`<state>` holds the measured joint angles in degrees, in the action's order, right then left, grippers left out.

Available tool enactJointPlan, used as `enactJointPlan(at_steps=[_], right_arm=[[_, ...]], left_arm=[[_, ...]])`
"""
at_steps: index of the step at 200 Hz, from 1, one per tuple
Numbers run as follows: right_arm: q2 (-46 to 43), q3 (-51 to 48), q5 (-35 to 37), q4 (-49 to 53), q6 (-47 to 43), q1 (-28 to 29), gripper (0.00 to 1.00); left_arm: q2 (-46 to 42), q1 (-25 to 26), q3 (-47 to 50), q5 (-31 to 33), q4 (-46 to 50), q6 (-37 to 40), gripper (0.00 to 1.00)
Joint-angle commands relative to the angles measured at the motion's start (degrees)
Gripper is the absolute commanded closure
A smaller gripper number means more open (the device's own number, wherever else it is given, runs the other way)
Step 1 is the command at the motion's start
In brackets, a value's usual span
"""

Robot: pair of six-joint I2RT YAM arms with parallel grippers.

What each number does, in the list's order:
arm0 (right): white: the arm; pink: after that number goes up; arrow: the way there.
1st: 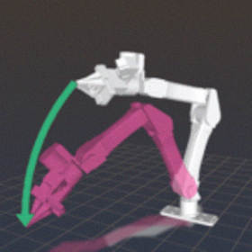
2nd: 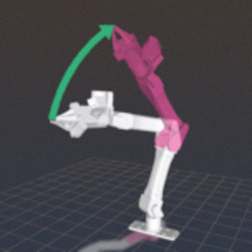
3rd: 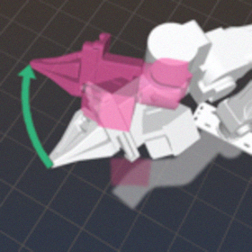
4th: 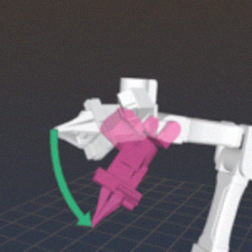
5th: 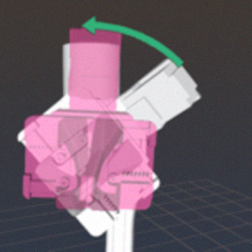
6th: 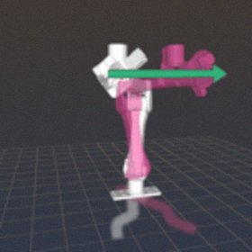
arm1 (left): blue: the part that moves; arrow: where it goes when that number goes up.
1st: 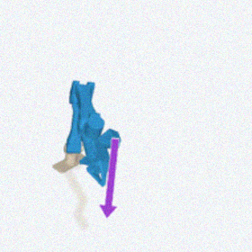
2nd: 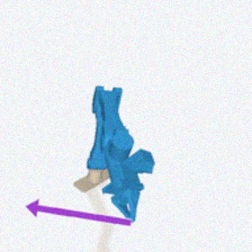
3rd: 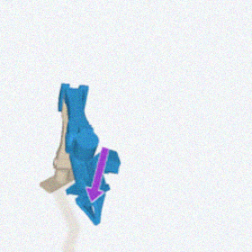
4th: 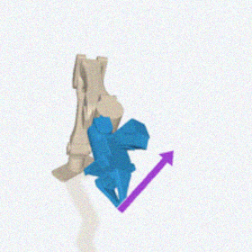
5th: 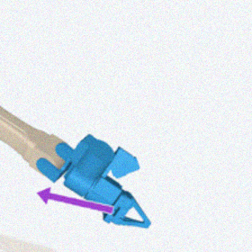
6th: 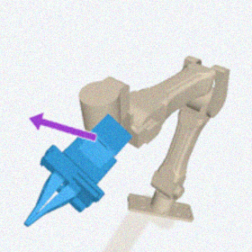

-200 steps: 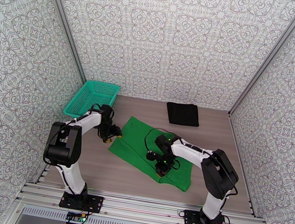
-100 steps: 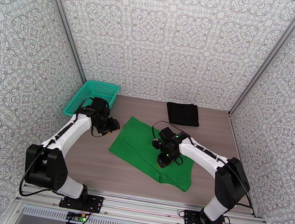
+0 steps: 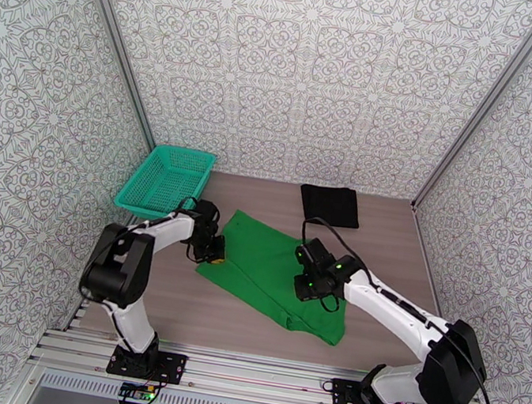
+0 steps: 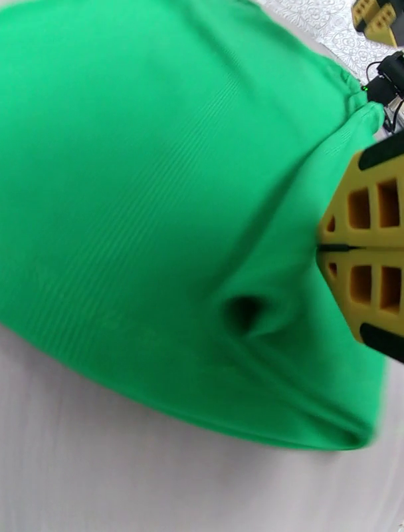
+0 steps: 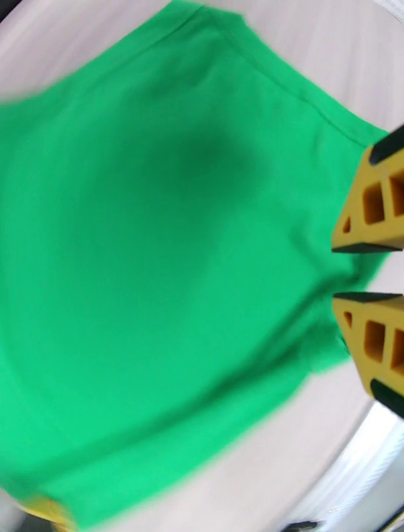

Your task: Fold and stack the mixed laundry pile

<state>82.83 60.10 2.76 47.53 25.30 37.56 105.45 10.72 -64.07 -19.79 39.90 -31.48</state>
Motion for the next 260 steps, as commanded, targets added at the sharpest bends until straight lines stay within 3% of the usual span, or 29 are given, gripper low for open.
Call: enactJointPlan(at_steps=[1,58,105,138,150,171,203,241,260], right_arm=[[2.1,-1.2,4.2,-3.3,4.1,-6.5,0.76],[11.2,0.6,3.8,-5.2,2.0,-20.1,0.78],[21.6,6.3,3.2,-3.8,-1.1,-24.3,0.81],[29.7,14.6,3.2,-1.7,-3.8,-27.3,0.86],[32.1,18.3,3.4,-0.2,-5.0,-28.2,0.87],[35.7,24.0,3.6,2.0,-6.9,-29.7,0.88],[38.8,29.6,4.2,4.9,-9.5,-31.5,0.89],[39.9,32.5,5.2,5.9,-11.4,-34.0,0.89],[40.3,34.3,3.7,6.3,-13.0,-34.3,0.89]], left_arm=[[1.9,0.3,-1.2,1.7,-3.3,-1.0,0.99],[-1.9,0.6,8.0,4.4,-4.5,-3.0,0.99],[-10.6,0.9,22.5,4.7,-9.1,-9.4,0.97],[-13.9,2.9,26.8,4.2,-11.9,-13.5,0.94],[-14.6,4.3,27.1,3.8,-12.4,-14.9,0.88],[-17.1,6.7,26.2,3.1,-12.4,-16.6,0.68],[-24.4,7.1,18.7,5.2,-4.9,-14.9,0.39],[-28.0,4.0,4.6,10.7,3.7,-7.7,0.24],[-24.9,1.5,-0.8,9.8,3.8,-2.4,0.25]])
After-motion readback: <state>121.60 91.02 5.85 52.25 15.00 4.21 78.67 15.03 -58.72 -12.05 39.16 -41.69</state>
